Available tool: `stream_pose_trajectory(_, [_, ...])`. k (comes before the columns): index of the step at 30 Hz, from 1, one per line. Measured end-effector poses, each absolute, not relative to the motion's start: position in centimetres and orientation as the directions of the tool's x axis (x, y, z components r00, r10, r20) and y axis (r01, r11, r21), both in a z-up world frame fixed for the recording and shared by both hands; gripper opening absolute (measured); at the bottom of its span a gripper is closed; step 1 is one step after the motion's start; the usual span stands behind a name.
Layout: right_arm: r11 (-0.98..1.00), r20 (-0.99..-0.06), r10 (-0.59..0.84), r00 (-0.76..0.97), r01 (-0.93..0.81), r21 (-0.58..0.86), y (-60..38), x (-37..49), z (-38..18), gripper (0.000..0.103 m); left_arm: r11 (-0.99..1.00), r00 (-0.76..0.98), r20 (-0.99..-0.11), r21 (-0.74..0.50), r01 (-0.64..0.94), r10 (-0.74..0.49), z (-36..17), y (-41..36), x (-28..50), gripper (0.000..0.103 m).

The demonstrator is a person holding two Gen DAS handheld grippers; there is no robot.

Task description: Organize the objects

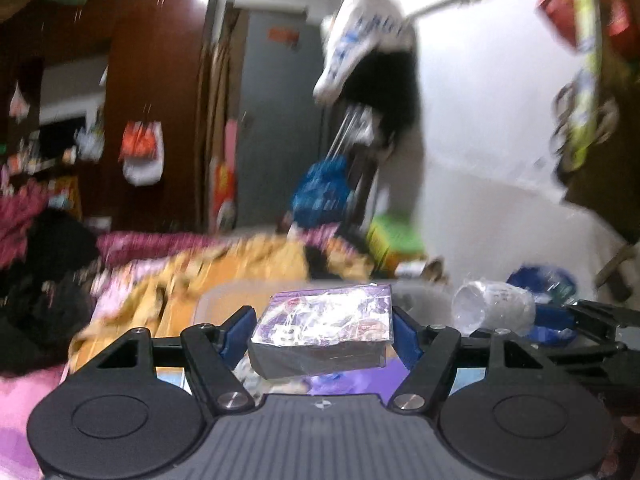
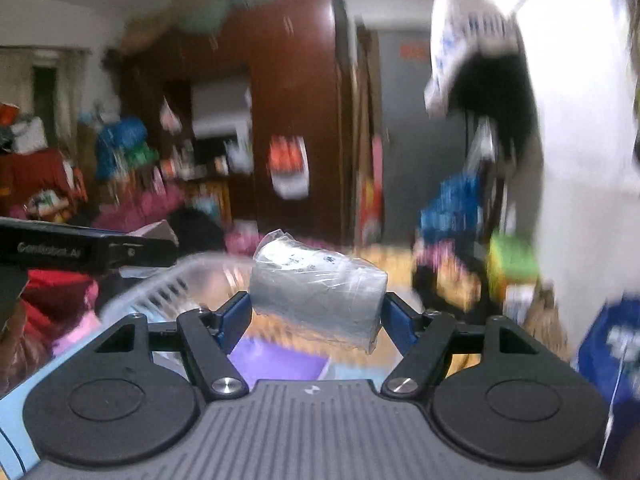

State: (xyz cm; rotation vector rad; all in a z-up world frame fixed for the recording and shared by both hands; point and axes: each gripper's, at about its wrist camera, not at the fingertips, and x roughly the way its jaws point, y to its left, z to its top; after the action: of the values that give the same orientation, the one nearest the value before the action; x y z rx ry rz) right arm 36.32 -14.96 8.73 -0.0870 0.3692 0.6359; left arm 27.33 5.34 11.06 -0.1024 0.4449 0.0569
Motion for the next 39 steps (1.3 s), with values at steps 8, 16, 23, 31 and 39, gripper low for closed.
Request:
stream_pose_trajectory(8, [0.844, -0.556, 0.481, 0.678, -0.530, 0.084, -12.8, 39.9, 7.3, 0.074, 0.994, 0.828, -0.556, -0.031, -0.105, 0.070, 8.7, 6.2, 30.7, 0.074])
stream_pose_trajectory(16, [0.851, -0.633, 0.454, 0.627, -0.516, 0.100, -12.3, 40.9, 6.6, 0.074, 0.993, 0.804, -0.589, -0.021, -0.114, 0.080, 7.4, 6.5, 31.4, 0.074])
stream_pose_trajectory(23, [0.840, -0.658, 0.451, 0.603, -0.536, 0.085, -11.9, 41.0, 6.6, 0.077, 0.994, 0.820, -0.563, 0.021, -0.109, 0.102, 7.2, 5.8, 31.0, 0.078])
stream_pose_trajectory(31, [0.823, -0.528, 0.513, 0.676, -0.561, 0.082, -14.1, 38.5, 8.4, 0.096, 0.996, 0.908, -0.409, 0.015, -0.089, 0.088, 9.7, 4.8, 25.3, 0.091])
stream_pose_trajectory(39, [0.748, -0.305, 0.657, 0.689, -0.645, 0.156, -21.4, 31.2, 6.0, 0.103, 0.999, 0.949, -0.315, -0.033, 0.002, -0.013, 7.7, 4.7, 15.1, 0.092])
